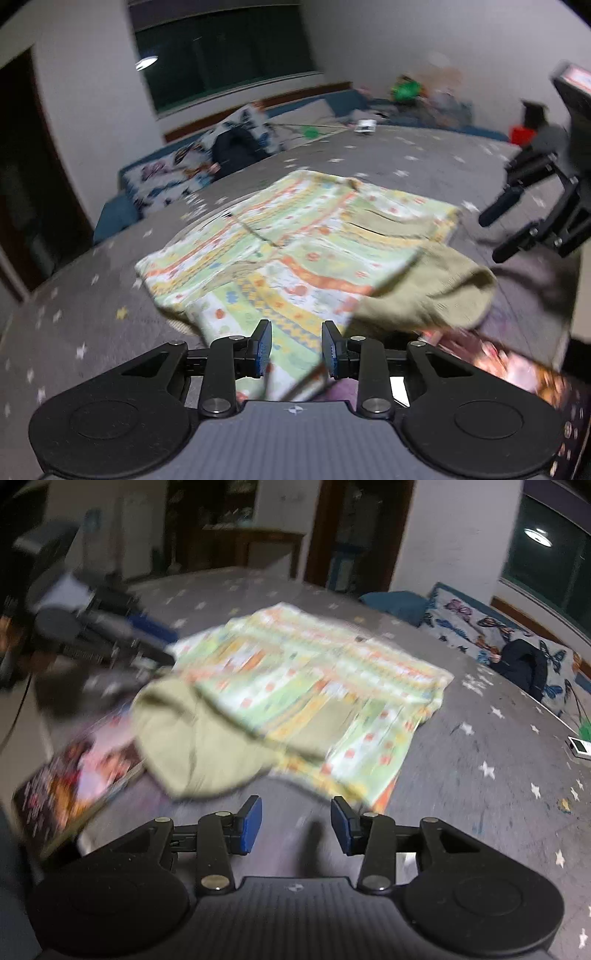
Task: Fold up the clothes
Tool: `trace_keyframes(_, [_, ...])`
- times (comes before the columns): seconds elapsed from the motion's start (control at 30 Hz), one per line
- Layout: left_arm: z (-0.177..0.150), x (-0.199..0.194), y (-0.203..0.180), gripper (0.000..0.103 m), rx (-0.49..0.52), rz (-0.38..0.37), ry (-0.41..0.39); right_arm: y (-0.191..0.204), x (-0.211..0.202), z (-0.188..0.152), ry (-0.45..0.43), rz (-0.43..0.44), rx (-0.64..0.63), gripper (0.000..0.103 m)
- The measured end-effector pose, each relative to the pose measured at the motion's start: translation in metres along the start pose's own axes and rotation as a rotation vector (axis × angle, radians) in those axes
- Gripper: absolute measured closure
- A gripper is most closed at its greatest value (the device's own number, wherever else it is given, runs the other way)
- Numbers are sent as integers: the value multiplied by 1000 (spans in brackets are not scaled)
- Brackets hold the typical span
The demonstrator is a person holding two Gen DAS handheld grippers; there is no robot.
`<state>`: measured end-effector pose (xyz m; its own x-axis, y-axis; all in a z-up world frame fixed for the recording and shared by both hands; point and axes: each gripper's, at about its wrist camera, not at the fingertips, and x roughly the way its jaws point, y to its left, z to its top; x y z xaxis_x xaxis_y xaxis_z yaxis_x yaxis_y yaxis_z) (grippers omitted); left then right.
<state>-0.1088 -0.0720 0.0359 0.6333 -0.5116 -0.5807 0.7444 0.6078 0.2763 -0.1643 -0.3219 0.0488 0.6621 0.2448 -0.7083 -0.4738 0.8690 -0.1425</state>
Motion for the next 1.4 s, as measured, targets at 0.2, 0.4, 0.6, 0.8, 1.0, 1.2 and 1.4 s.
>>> trace_keyframes(0.2, [-2, -5, -29, 69, 180, -36, -53, 19, 6, 0, -27, 62, -36, 55])
trace_keyframes(0.4, [-2, -6, -34, 69, 229, -75, -105, 14, 12, 15, -96, 120, 41, 55])
trace_keyframes(0.6, [1, 2, -37, 73, 221, -111, -159, 5, 14, 24, -136, 124, 101, 54])
trace_keyframes(0.8, [12, 12, -30, 96, 109, -119, -179, 0, 8, 26, -155, 111, 109, 48])
trace_keyframes(1.0, [30, 23, 7, 97, -138, -104, -183, -11, -4, 20, -158, 69, 84, 43])
trace_keyframes(1.2, [39, 35, 34, 97, -270, -137, -159, -6, 5, 15, -140, 64, 21, 38])
trace_keyframes(1.4, [37, 28, 34, 96, -256, -151, -159, 17, 36, 26, -175, 11, -112, 38])
